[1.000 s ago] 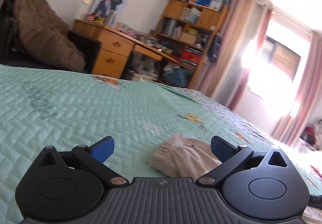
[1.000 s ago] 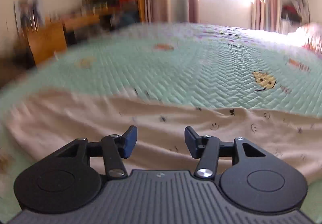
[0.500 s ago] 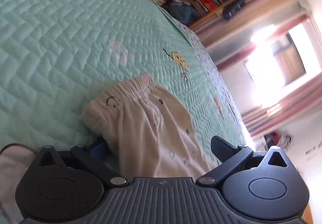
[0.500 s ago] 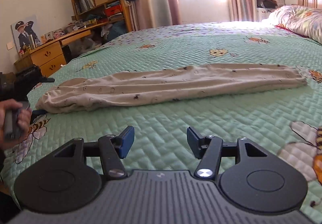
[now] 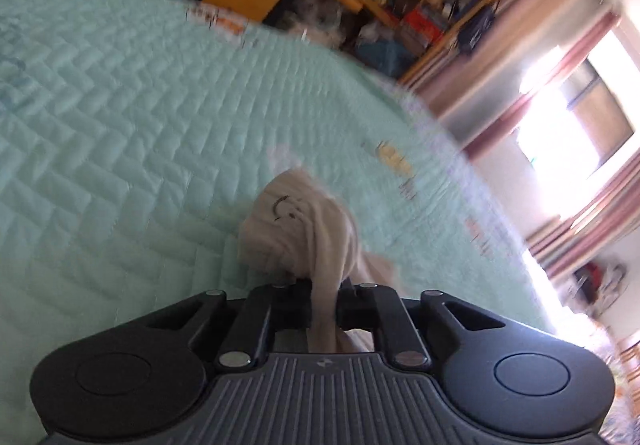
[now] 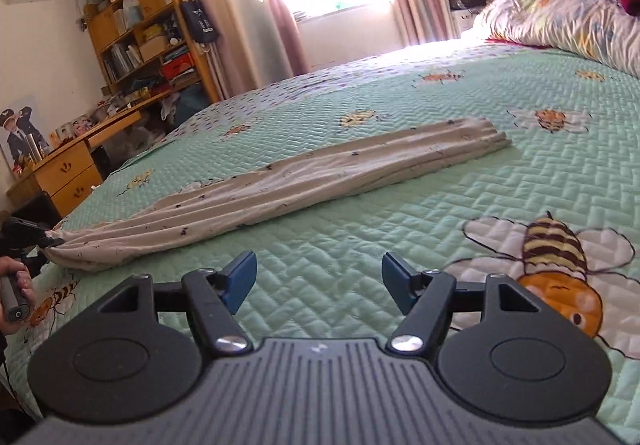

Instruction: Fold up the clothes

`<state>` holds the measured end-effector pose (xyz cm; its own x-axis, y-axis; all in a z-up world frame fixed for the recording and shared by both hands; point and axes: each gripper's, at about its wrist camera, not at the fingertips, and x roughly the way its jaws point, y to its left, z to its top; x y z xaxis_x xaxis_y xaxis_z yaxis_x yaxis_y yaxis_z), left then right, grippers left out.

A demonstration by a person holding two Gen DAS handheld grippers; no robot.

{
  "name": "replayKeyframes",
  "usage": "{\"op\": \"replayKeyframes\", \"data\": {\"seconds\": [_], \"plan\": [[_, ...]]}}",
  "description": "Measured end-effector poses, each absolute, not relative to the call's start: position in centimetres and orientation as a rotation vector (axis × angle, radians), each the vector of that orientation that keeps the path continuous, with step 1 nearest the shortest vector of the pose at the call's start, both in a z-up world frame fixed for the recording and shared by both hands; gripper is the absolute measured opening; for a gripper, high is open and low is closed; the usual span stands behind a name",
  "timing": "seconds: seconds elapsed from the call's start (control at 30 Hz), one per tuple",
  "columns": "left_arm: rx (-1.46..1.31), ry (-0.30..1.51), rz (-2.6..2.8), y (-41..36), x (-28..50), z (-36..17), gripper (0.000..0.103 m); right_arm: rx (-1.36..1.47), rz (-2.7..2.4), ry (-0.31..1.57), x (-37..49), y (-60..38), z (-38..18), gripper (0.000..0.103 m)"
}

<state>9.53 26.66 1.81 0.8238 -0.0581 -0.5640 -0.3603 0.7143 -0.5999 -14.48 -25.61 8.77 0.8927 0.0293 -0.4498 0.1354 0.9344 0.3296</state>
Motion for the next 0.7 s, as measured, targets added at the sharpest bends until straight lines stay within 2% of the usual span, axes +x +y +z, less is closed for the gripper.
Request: {"op": "replayKeyframes", "data": {"seconds": [0.07, 0.13, 0.2, 0.37, 0.47, 0.6, 0.7], "plan": [[-0.804, 0.576, 0.173, 27.0, 8.8, 1.3, 0.019, 0.378, -0.06, 0.459, -14.7, -26.0, 8.8, 0.071], [-0.8, 0.54, 0.171, 27.2, 7.3, 1.8, 0.033, 0.392, -0.064, 0.451, -14.9, -26.5, 8.8, 0.071], [-0.815, 0.516, 0.164, 27.6, 5.8, 1.9, 0.054, 0.389, -0.069, 0.435, -15.2, -27.0, 8.8, 0.071], [-0.804, 0.481, 0.199, 27.3, 1.4, 2.5, 0.078, 0.507, -0.09, 0.383, -14.4, -30.8, 9.3, 0.071], [-0.745, 0.485, 0.176, 25.3, -1.0, 2.6, 0.079, 0.719, -0.138, 0.355, -12.6, -35.8, 8.5, 0.073], [-0.645, 0.483, 0.142, 22.3, -2.6, 2.7, 0.082, 1.114, -0.174, 0.332, -8.8, -43.7, 4.7, 0.073], [-0.574, 0.484, 0.14, 20.8, -2.9, 2.6, 0.085, 1.216, -0.192, 0.306, -5.5, -46.6, 3.1, 0.073]]}}
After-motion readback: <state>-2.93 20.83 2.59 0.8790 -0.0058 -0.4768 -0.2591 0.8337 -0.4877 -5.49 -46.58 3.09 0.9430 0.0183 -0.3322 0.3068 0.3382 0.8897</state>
